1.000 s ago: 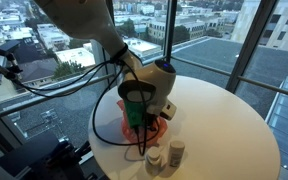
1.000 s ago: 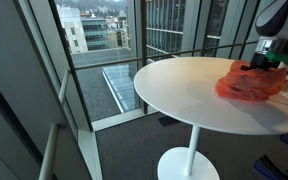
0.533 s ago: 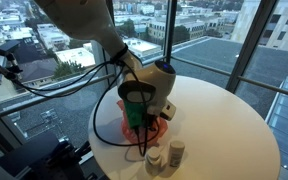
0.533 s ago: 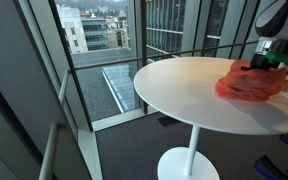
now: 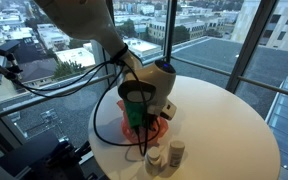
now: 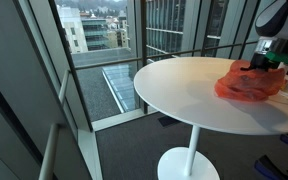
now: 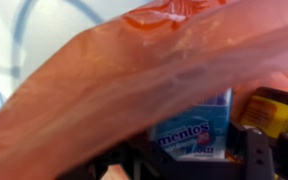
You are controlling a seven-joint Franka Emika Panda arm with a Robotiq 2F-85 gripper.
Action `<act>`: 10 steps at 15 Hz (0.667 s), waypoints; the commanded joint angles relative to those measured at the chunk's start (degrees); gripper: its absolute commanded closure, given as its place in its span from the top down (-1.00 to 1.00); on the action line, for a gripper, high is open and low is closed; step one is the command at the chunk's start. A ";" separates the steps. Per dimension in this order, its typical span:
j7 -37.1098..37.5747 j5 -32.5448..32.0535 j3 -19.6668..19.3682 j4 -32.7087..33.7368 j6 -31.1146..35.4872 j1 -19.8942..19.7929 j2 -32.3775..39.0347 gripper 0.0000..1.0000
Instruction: Remove the blue bottle from the plastic bag and put it on the table top
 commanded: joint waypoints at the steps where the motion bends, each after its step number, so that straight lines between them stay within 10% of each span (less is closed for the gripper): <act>1: -1.53 0.74 0.87 -0.56 1.10 -0.94 -0.39 -0.13; 10: 1.11 -3.90 -0.71 -2.64 -1.59 0.26 -4.70 -0.13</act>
